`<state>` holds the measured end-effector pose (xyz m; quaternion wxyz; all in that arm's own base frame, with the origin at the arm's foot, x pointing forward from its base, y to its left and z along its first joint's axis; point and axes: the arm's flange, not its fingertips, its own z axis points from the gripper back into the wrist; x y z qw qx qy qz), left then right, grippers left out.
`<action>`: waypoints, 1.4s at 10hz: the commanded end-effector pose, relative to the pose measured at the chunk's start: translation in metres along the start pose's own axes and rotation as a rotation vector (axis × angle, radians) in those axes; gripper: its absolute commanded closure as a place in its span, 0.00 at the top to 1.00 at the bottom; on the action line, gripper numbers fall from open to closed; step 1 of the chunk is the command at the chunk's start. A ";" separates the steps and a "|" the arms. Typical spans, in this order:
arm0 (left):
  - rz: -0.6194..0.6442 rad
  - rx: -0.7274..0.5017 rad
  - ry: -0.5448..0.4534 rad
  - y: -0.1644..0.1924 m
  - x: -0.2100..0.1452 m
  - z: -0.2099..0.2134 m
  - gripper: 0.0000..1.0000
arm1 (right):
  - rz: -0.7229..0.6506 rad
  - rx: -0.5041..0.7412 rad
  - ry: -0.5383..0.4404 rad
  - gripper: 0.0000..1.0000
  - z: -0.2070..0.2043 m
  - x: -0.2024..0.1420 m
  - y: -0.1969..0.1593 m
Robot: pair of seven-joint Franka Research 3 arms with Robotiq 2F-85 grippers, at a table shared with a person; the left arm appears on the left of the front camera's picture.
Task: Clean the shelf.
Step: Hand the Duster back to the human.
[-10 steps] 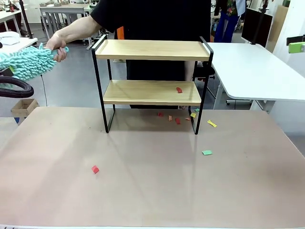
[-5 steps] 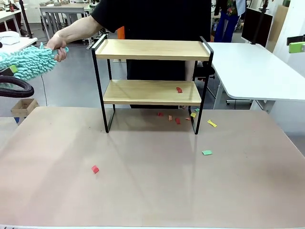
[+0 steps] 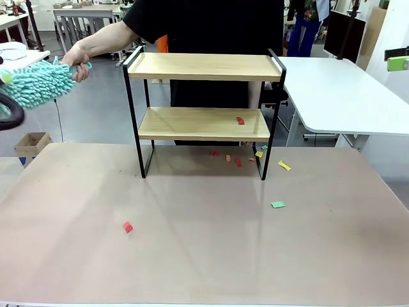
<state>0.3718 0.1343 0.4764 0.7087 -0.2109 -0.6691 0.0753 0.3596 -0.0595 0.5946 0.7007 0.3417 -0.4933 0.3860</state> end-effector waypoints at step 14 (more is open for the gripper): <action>0.427 -0.072 -0.123 0.046 0.150 0.112 1.00 | 0.019 0.007 0.004 1.00 0.001 0.001 -0.001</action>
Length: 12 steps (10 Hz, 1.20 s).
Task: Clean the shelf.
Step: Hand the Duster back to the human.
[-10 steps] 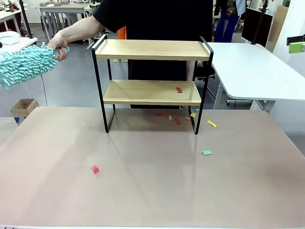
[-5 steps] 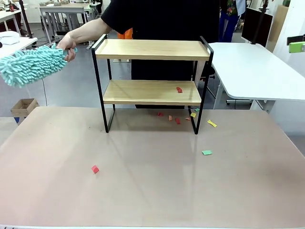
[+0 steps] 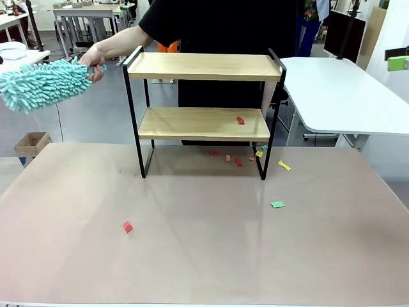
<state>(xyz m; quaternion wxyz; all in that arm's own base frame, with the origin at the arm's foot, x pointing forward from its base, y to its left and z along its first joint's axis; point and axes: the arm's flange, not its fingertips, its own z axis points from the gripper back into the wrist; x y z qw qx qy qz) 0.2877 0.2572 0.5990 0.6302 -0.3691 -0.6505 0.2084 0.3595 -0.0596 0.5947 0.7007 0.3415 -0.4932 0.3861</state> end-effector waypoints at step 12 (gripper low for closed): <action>0.003 0.003 -0.012 0.000 -0.002 0.003 1.00 | 0.018 0.007 0.003 1.00 0.000 0.001 -0.001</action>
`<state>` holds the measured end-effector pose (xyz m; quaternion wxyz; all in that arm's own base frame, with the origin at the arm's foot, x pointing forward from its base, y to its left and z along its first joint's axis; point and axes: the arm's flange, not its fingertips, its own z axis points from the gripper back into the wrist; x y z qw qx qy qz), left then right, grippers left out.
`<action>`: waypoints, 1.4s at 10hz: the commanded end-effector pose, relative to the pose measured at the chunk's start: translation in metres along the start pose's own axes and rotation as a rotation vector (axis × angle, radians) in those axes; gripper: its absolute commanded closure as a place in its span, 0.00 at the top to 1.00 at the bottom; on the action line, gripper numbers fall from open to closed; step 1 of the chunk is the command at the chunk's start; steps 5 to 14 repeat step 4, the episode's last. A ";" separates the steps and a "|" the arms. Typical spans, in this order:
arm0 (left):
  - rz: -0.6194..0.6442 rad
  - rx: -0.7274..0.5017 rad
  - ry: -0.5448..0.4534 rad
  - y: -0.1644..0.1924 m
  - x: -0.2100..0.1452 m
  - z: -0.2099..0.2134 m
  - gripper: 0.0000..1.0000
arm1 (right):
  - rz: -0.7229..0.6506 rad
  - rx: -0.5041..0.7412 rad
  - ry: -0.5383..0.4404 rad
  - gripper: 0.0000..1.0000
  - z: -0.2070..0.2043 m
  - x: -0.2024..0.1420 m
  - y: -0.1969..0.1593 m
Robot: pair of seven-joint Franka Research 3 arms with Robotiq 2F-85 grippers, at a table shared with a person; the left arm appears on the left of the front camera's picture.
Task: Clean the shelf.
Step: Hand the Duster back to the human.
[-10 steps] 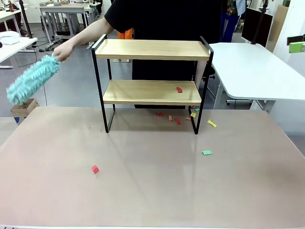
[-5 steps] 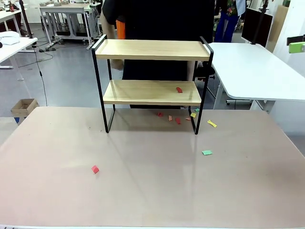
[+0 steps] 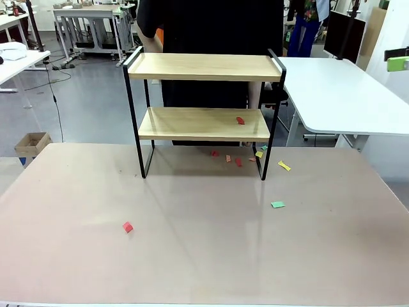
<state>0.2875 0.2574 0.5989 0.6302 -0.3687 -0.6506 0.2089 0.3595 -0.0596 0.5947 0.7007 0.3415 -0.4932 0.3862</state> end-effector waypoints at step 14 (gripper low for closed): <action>0.003 0.002 -0.011 0.000 -0.002 0.003 1.00 | 0.018 0.007 0.003 1.00 0.000 0.001 -0.001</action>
